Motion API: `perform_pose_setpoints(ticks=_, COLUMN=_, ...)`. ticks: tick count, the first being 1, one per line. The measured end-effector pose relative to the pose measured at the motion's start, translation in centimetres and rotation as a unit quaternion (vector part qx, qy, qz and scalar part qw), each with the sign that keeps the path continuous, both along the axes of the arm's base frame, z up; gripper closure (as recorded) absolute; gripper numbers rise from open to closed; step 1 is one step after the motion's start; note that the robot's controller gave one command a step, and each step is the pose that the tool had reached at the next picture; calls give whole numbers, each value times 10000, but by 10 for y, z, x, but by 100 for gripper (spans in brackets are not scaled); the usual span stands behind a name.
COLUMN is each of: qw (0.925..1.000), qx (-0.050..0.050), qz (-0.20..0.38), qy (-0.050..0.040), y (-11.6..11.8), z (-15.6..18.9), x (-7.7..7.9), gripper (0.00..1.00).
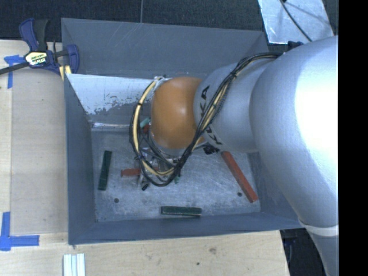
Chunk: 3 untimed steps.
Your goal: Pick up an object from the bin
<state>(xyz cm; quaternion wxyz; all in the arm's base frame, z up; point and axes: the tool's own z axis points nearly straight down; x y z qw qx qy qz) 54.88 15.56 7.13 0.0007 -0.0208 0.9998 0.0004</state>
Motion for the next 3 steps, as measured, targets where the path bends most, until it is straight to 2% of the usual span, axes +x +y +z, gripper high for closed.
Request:
perform_pose_setpoints(ticks=1, qw=10000, qx=10, qz=-6, qy=-42, y=0, z=70, x=2, gripper=100)
perform_pose_setpoints(ticks=2, qw=10000, qx=8, qz=-12, qy=-37, y=0, z=118, x=4, gripper=100)
perform_pose_setpoints(ticks=3, qw=10000, qx=4, qz=-17, qy=-21, y=0, z=127, x=6, gripper=100)
